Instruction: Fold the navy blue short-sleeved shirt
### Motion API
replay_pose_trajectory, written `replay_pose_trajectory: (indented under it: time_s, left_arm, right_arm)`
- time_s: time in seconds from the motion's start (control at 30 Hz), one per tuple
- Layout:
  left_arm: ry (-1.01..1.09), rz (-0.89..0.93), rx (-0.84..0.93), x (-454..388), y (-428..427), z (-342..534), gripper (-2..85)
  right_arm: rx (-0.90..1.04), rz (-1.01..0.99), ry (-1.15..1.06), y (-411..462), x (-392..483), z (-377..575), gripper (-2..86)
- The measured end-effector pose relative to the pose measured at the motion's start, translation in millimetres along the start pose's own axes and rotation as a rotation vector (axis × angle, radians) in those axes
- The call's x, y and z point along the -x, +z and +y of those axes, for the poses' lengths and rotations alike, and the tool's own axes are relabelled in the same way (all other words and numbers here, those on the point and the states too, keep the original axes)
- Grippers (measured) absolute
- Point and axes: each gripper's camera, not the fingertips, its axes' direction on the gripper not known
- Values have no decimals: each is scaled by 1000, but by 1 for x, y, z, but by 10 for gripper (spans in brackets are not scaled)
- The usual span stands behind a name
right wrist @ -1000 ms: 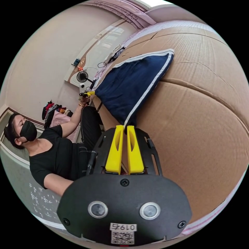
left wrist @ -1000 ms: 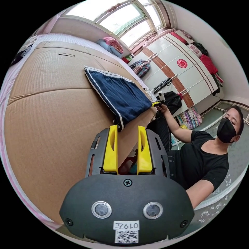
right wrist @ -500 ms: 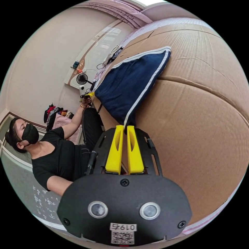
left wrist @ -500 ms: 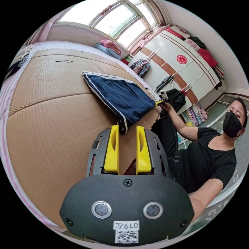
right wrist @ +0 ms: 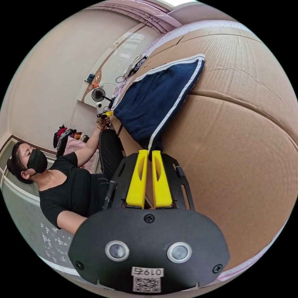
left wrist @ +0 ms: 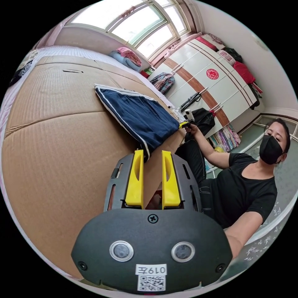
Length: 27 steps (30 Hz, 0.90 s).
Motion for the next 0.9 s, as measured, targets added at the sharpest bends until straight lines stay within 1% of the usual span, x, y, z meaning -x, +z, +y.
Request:
replay_pose_trajectory:
  time_s: [0.07, 0.17, 0.3, 0.4, 0.5, 0.63, 0.73, 0.8, 0.83, 0.9]
  left_arm:
    - [-6, -21, 16, 0, 3, -6, 70]
    - [10, -15, -9, -5, 4, -14, 64]
    - [11, -6, 86, -12, 23, -26, 43]
    - [11, -17, 112, -18, 31, -36, 29]
    - [-35, -3, 122, -20, 36, -45, 24]
    - [7, -23, 172, -34, 40, -58, 21]
    - [57, -56, 269, -48, 45, -77, 18]
    - [160, -130, 404, -73, 55, -99, 17]
    - [187, -151, 440, -80, 57, -104, 17]
    - [276, -225, 585, -109, 71, -126, 16]
  right_arm:
    - [-3, -3, 3, 1, 2, 0, -2]
    - [-5, -3, 6, 2, 5, -1, -2]
    - [-2, -28, 15, 8, 8, -1, -1]
    - [-1, -34, 18, 12, 12, -1, -1]
    - [0, -14, 5, 16, 22, 0, -2]
    - [2, 11, -14, 22, 36, 3, -3]
    - [-7, 49, -56, 26, 52, 4, -5]
    - [-16, 78, -90, 28, 64, 5, -6]
    - [-22, 92, -109, 29, 72, 7, -6]
    - [-26, 96, -124, 32, 81, 8, -6]
